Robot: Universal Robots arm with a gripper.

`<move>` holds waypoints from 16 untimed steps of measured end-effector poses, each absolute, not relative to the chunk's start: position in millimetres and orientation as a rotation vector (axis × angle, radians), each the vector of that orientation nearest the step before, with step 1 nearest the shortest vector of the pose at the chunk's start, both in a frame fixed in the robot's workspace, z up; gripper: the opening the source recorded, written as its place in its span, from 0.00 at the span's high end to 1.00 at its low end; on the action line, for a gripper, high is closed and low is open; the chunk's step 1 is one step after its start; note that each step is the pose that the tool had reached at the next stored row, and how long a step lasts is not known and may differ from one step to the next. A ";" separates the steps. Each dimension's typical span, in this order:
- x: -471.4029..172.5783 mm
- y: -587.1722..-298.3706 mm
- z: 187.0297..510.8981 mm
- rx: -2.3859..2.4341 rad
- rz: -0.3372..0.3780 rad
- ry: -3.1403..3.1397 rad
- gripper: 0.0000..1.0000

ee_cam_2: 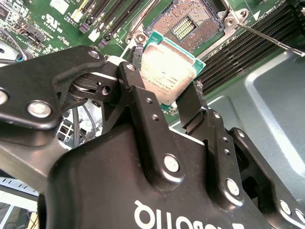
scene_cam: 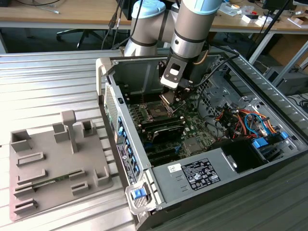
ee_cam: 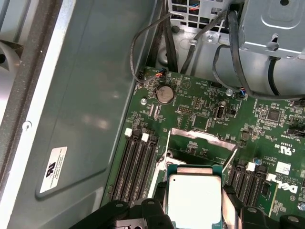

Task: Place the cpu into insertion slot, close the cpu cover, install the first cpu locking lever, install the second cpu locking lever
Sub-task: 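Place the cpu into insertion slot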

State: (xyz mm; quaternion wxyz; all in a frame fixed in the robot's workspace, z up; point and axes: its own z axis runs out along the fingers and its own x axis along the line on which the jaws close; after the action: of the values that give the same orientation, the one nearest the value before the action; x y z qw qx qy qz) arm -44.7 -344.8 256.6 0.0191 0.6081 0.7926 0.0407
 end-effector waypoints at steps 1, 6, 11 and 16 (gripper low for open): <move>-44.7 -344.8 256.6 1.889 0.126 2.459 0.45; -44.7 -344.8 256.6 1.897 0.126 2.452 0.45; -44.7 -344.8 256.5 1.905 0.126 2.446 0.45; -44.7 -344.8 256.4 1.914 0.126 2.439 0.45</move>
State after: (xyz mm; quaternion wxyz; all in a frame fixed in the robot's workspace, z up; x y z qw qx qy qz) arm -44.7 -344.8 256.4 0.0196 0.6167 0.7859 0.0405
